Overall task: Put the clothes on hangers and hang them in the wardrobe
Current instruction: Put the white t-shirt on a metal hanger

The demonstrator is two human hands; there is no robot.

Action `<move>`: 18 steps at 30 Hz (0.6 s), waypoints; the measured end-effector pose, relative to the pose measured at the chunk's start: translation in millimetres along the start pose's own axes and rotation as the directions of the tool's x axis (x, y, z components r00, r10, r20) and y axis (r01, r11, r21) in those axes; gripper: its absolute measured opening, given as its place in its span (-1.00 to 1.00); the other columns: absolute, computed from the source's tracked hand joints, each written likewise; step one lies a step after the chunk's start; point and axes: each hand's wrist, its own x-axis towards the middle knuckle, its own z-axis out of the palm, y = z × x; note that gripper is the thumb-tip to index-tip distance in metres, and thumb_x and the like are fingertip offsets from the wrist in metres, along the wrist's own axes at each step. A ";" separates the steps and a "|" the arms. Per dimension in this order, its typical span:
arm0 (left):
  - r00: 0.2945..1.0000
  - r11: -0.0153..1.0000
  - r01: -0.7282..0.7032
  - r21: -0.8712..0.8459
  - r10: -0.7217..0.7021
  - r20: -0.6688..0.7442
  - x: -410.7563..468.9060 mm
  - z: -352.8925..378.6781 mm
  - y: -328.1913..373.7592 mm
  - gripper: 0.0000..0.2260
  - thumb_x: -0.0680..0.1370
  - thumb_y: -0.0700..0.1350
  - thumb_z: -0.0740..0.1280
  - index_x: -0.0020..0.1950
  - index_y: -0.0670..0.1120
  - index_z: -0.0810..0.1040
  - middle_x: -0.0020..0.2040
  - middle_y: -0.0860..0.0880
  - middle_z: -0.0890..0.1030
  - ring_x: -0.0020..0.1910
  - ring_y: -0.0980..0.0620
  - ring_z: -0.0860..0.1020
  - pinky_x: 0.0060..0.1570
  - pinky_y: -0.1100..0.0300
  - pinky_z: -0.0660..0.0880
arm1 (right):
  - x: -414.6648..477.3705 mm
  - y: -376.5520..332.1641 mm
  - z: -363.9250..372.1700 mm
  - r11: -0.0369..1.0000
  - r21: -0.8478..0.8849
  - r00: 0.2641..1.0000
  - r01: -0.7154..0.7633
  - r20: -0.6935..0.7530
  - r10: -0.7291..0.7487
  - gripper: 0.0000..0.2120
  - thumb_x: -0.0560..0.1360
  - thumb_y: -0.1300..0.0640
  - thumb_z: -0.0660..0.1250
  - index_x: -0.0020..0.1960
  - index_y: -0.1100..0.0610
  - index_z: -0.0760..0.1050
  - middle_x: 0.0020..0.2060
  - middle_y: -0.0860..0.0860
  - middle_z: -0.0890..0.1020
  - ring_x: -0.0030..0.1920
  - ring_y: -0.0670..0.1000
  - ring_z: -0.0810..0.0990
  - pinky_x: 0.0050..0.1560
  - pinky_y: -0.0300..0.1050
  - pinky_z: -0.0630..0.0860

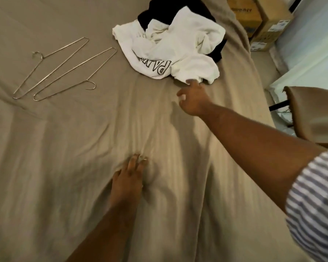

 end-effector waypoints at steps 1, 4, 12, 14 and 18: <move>1.000 1.000 -0.005 0.028 0.005 -0.022 0.4 5.6 -0.2 -0.27 0.45 -0.17 0.45 0.58 0.11 0.28 0.62 0.00 0.20 0.56 -0.03 0.26 0.34 -0.02 0.39 | 13.4 -2.4 1.3 0.998 -0.044 0.999 -0.040 0.013 0.040 -0.62 0.52 0.06 0.35 0.34 0.00 0.56 0.58 0.16 0.15 0.56 0.22 0.11 0.51 0.06 0.14; 0.996 0.997 -0.019 0.071 0.024 -0.081 0.3 19.5 -0.5 -0.38 0.46 -0.13 0.40 0.53 0.04 0.38 0.58 -0.07 0.31 0.49 -0.09 0.38 0.29 -0.06 0.45 | 35.7 -5.3 5.0 0.975 -0.186 0.990 -0.125 0.039 0.134 -0.54 0.55 0.02 0.28 0.44 -0.10 0.43 0.63 0.08 -0.12 0.56 0.28 -0.03 0.48 0.14 0.20; 0.981 0.988 -0.042 0.150 0.069 -0.180 1.4 25.2 2.8 -0.46 0.42 -0.12 0.11 0.35 -0.05 0.59 0.40 -0.15 0.53 0.21 -0.14 0.59 0.07 -0.05 0.56 | 52.9 7.1 -1.4 0.955 -0.239 0.984 -0.175 -0.032 0.173 -0.56 0.52 0.13 0.28 0.38 0.22 0.44 0.35 0.14 0.42 0.39 0.25 0.31 0.34 0.16 0.41; 0.980 0.985 -0.039 0.167 0.070 -0.187 2.9 23.7 3.8 -0.47 0.42 -0.12 0.10 0.32 -0.06 0.62 0.38 -0.15 0.56 0.20 -0.15 0.61 0.05 -0.04 0.57 | 47.0 7.2 -10.0 0.980 -0.077 0.974 -0.186 -0.148 0.173 -0.66 0.54 0.22 0.27 0.30 0.22 0.54 0.27 0.16 0.53 0.35 0.21 0.39 0.29 0.07 0.46; 0.994 0.982 -0.011 0.189 0.030 -0.102 7.0 21.2 6.0 -0.56 0.42 -0.21 0.34 0.31 -0.08 0.64 0.36 -0.17 0.57 0.19 -0.16 0.62 0.03 -0.05 0.59 | 0.0 -13.5 -30.6 0.948 0.318 0.900 -0.014 -0.410 0.151 -0.80 0.50 0.22 0.28 -0.02 0.16 0.68 -0.03 0.10 0.69 0.10 0.15 0.60 0.10 -0.10 0.41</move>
